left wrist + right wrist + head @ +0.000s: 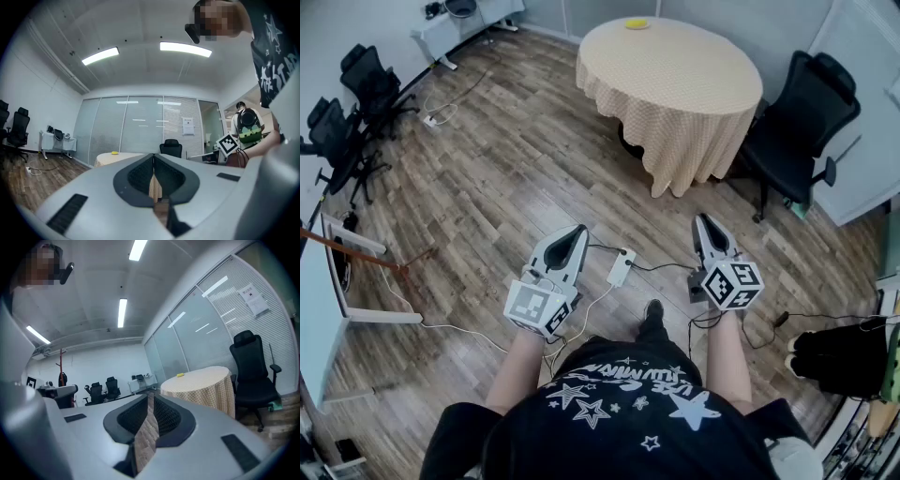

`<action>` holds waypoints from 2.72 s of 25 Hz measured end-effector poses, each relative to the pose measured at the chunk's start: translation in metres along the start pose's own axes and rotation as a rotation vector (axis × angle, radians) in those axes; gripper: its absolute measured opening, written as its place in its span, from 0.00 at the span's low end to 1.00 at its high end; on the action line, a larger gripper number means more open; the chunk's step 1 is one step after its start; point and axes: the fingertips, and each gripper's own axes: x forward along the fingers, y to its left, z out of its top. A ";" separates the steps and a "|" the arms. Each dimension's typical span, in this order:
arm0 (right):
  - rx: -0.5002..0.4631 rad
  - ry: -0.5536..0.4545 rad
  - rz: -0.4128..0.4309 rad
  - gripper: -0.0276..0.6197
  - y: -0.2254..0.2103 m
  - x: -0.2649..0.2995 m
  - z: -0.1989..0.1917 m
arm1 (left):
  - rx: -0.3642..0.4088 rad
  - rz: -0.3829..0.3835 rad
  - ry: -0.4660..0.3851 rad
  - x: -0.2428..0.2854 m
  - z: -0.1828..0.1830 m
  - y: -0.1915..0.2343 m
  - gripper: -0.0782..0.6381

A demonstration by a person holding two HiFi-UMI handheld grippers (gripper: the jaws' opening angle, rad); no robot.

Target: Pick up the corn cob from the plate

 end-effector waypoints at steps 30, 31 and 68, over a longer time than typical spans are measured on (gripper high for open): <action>-0.002 -0.099 0.080 0.13 -0.152 -0.011 0.076 | 0.020 0.134 0.035 0.154 -0.015 -0.064 0.12; -0.005 -0.092 0.074 0.13 -0.160 -0.016 0.074 | -0.006 0.155 0.030 0.158 -0.017 -0.063 0.12; -0.047 0.057 0.050 0.13 -0.334 0.290 0.143 | -0.083 0.193 0.056 0.440 -0.074 0.150 0.12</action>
